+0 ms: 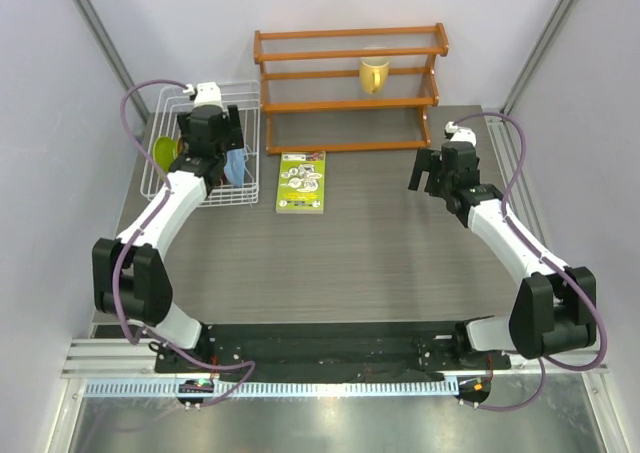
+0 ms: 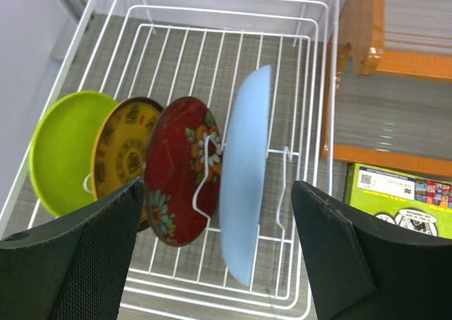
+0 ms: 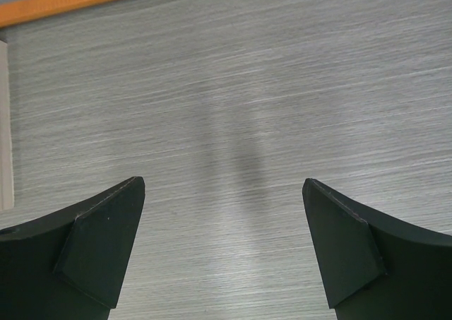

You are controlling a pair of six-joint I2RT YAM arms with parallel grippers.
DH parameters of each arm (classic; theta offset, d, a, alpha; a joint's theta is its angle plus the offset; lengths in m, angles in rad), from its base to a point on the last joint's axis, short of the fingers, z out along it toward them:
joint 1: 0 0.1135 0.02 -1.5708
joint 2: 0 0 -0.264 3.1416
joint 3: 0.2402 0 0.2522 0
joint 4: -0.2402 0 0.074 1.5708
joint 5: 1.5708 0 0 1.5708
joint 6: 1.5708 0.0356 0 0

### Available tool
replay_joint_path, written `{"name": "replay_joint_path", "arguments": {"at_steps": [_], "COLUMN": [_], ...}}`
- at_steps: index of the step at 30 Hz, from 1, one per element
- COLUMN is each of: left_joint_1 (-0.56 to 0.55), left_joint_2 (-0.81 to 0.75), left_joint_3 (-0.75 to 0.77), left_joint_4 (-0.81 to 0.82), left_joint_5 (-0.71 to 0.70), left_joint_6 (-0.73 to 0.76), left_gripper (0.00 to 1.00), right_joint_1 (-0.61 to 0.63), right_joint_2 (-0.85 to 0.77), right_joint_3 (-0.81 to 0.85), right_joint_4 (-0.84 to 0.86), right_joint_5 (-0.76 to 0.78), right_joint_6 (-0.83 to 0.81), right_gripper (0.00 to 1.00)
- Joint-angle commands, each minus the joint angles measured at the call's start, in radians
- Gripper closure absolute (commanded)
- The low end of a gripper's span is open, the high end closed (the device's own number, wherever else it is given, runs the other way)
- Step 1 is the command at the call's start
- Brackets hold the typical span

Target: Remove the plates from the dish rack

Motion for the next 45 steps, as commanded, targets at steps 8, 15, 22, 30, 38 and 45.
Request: {"name": "replay_joint_path", "arguments": {"at_steps": [8, 15, 22, 30, 38, 45], "left_joint_1": [-0.044, -0.065, -0.12, -0.254, -0.285, -0.288], "left_joint_2": [0.106, 0.169, 0.169, 0.146, 0.091, -0.054], "left_joint_3": [0.053, 0.068, 0.071, 0.065, 0.158, 0.191], "left_joint_4": [0.108, 0.098, 0.133, 0.433, 0.414, -0.154], "left_joint_5": [-0.12, -0.212, -0.327, -0.624, -0.747, -0.429], "left_joint_6": [0.056, 0.078, 0.199, 0.546, 0.678, 0.163], "left_gripper": [0.29, 0.72, 1.0, 1.0, 1.0, 1.0], "right_joint_1": [0.002, 0.002, 0.002, 0.003, 0.002, 0.003], "right_joint_2": [-0.003, -0.023, -0.023, -0.037, -0.068, -0.074], "right_joint_3": [0.007, 0.001, 0.01, 0.021, 0.03, 0.044], "right_joint_4": [0.02, 0.013, 0.005, -0.009, -0.018, 0.017], "right_joint_5": [0.035, 0.07, 0.076, 0.082, 0.062, -0.164], "right_joint_6": [-0.01, -0.023, -0.017, -0.017, -0.013, 0.067], "right_gripper": [0.0, 0.0, 0.0, 0.0, 0.0, 0.0]}}
